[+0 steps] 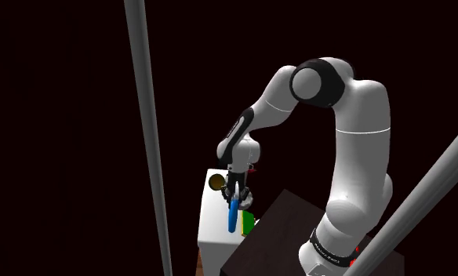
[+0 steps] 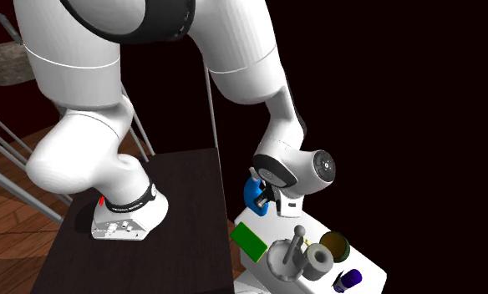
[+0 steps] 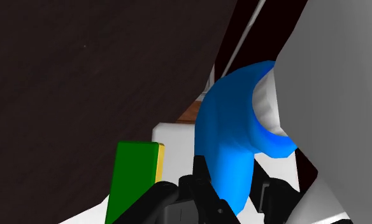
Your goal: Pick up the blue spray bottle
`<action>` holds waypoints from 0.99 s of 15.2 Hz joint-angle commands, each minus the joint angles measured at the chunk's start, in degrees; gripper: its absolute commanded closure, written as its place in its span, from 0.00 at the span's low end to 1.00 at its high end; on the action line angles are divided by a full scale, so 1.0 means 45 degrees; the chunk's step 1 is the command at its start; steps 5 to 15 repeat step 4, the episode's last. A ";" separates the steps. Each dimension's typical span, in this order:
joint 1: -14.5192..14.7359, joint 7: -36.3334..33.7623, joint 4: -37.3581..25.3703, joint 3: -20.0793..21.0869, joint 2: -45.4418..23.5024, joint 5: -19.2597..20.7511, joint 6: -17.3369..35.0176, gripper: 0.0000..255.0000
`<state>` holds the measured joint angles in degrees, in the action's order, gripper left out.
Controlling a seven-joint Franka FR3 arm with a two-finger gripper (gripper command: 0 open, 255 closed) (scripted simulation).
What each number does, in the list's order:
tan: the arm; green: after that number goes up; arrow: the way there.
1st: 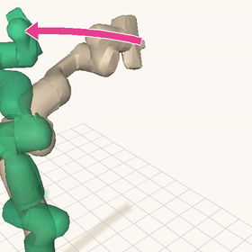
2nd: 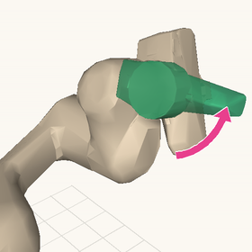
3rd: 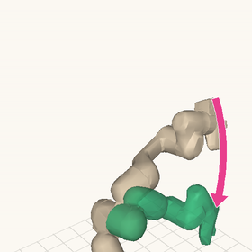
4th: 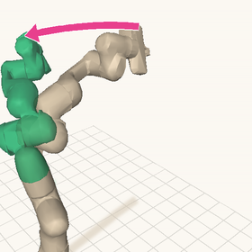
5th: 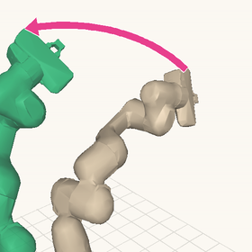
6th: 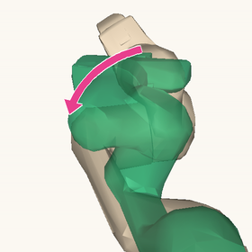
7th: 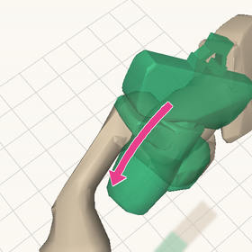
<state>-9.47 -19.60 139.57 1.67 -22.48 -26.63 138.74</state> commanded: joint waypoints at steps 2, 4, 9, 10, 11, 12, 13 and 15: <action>0.0045 -0.0227 0.0180 -0.0075 0.0615 0.0175 -0.0413 1.00; 0.0045 -0.0238 0.0188 -0.0078 0.0644 0.0184 -0.0433 1.00; 0.0045 -0.0238 0.0188 -0.0078 0.0644 0.0184 -0.0433 1.00; 0.0045 -0.0238 0.0188 -0.0078 0.0644 0.0184 -0.0433 1.00; 0.0045 -0.0238 0.0188 -0.0078 0.0644 0.0184 -0.0433 1.00; 0.0045 -0.0238 0.0188 -0.0078 0.0644 0.0184 -0.0433 1.00; 0.0045 -0.0238 0.0188 -0.0078 0.0644 0.0184 -0.0433 1.00; 0.0045 -0.0238 0.0188 -0.0078 0.0644 0.0184 -0.0433 1.00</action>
